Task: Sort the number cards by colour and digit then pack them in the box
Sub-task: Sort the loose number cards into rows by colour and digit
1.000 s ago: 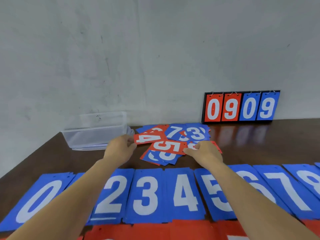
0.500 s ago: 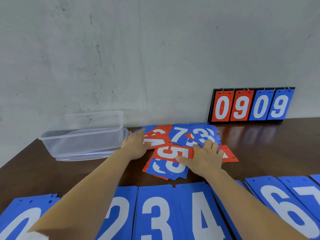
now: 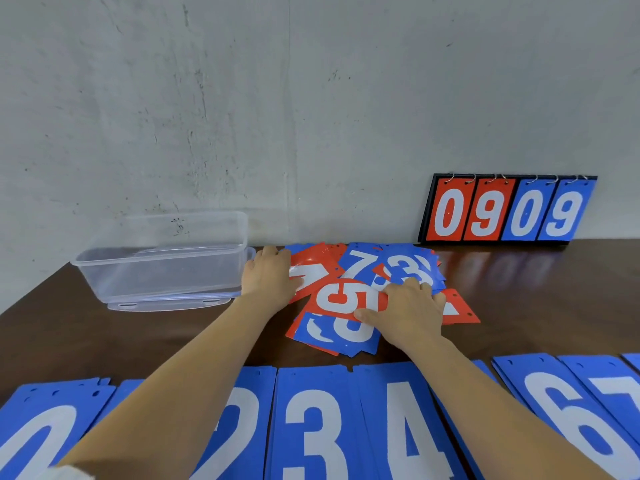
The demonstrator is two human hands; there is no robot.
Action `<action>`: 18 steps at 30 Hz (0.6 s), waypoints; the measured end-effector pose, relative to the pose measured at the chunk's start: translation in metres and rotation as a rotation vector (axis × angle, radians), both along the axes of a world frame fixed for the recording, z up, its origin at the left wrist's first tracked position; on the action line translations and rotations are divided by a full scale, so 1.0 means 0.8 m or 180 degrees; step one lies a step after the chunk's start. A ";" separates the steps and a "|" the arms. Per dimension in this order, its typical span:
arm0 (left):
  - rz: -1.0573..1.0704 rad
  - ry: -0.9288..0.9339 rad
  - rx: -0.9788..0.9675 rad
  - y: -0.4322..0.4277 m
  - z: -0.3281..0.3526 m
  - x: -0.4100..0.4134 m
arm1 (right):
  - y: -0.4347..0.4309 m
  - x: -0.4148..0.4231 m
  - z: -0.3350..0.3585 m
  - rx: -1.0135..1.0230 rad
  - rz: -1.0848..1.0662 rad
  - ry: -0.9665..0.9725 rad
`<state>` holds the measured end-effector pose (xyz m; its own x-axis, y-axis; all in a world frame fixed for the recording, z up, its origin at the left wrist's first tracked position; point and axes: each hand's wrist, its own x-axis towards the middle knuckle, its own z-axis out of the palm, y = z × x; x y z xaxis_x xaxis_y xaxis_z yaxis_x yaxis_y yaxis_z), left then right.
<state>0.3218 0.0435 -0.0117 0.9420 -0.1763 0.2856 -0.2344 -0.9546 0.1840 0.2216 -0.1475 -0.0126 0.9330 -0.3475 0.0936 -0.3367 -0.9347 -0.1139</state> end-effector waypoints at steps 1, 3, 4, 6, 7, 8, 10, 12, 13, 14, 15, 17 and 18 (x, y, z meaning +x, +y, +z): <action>0.0017 -0.0004 -0.0212 0.001 0.003 -0.002 | 0.003 0.000 0.001 0.0174 -0.0028 -0.0029; 0.0035 0.0016 -0.0577 0.004 0.010 -0.007 | 0.006 0.001 0.004 0.0645 -0.0087 -0.0116; 0.0039 0.0019 -0.0719 0.006 0.013 -0.010 | 0.007 0.000 0.006 0.0892 -0.0095 -0.0173; 0.0046 0.0042 -0.1001 0.011 0.022 -0.017 | 0.006 -0.003 0.011 0.1405 -0.0044 -0.0334; 0.0045 0.0049 -0.1162 0.014 0.027 -0.021 | 0.005 -0.005 0.015 0.1678 -0.0008 -0.0467; 0.0046 0.0051 -0.1323 0.016 0.031 -0.025 | 0.004 -0.007 0.019 0.1939 0.0015 -0.0619; 0.0035 0.0046 -0.1596 0.022 0.039 -0.034 | 0.003 -0.011 0.028 0.2311 0.0041 -0.0932; 0.0018 0.0055 -0.1826 0.027 0.050 -0.046 | 0.001 -0.015 0.040 0.2452 0.0114 -0.1214; 0.0012 0.0056 -0.1948 0.028 0.056 -0.053 | 0.000 -0.018 0.046 0.2495 0.0175 -0.1325; 0.0014 0.0056 -0.2059 0.030 0.063 -0.060 | -0.002 -0.021 0.054 0.2562 0.0237 -0.1422; 0.0017 0.0056 -0.2148 0.032 0.069 -0.067 | -0.004 -0.026 0.061 0.2657 0.0284 -0.1505; 0.0005 0.0091 -0.2301 0.035 0.080 -0.083 | -0.009 -0.038 0.076 0.2828 0.0341 -0.1642; 0.0005 0.0122 -0.2392 0.036 0.084 -0.091 | -0.013 -0.045 0.082 0.2903 0.0370 -0.1711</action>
